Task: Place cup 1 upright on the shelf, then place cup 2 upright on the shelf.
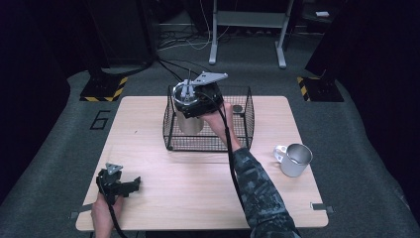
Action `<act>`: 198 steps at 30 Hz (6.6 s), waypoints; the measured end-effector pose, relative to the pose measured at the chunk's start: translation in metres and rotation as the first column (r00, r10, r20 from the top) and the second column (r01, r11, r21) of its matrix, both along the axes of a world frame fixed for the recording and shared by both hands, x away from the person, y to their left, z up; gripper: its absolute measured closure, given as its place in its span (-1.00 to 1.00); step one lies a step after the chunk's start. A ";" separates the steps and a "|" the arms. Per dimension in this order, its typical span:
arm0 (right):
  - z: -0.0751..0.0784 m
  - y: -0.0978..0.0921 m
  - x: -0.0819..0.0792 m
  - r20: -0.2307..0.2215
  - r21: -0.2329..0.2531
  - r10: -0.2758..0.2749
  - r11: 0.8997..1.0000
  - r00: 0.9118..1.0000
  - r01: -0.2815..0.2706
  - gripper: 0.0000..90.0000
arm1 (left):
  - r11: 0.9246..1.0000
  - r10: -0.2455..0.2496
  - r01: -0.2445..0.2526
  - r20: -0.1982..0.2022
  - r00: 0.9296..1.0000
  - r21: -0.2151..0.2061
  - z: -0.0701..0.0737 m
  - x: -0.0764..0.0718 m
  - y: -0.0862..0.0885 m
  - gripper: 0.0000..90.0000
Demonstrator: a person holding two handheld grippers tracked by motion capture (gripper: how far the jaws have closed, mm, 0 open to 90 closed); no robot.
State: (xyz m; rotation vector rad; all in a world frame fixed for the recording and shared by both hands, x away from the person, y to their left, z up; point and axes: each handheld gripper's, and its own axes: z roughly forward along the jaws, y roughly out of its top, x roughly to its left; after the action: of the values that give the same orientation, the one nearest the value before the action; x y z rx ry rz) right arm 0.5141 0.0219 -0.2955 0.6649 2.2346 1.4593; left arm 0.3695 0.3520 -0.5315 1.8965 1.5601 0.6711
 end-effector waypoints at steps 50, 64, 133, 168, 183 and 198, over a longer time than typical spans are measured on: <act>-0.073 0.028 0.073 -0.155 -0.053 -0.130 0.991 0.979 0.123 -0.92 | 1.000 0.002 -0.002 0.000 1.000 -0.004 0.000 0.000 0.000 -0.99; -0.087 0.036 0.079 -0.193 -0.092 -0.129 0.989 0.973 0.113 -0.92 | 1.000 0.003 -0.003 0.004 1.000 -0.004 0.000 0.000 0.000 -0.99; -0.092 0.019 0.061 -0.309 -0.105 -0.050 0.994 0.950 0.018 -1.00 | 1.000 0.006 -0.006 0.008 1.000 -0.007 -0.001 0.000 -0.001 -0.99; -0.072 -0.077 -0.065 -0.184 -0.143 -0.013 0.990 0.983 -0.014 -1.00 | 1.000 0.015 -0.014 0.015 1.000 -0.015 -0.001 0.000 -0.001 -0.99; -0.110 -0.119 -0.107 -0.224 -0.147 -0.047 0.989 0.974 0.014 -1.00 | 1.000 0.014 -0.014 0.012 1.000 -0.014 -0.001 0.000 -0.001 -0.99; -0.145 -0.190 -0.141 -0.266 -0.113 -0.194 0.979 0.944 0.169 -1.00 | 1.000 0.014 -0.014 0.012 1.000 -0.014 -0.001 0.000 -0.001 -0.99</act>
State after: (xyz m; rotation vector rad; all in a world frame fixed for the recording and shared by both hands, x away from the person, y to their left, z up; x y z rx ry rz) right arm 0.3731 -0.1680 -0.4400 1.0719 2.3509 1.2319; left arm 0.3699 0.3506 -0.5323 1.8699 1.5682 0.6746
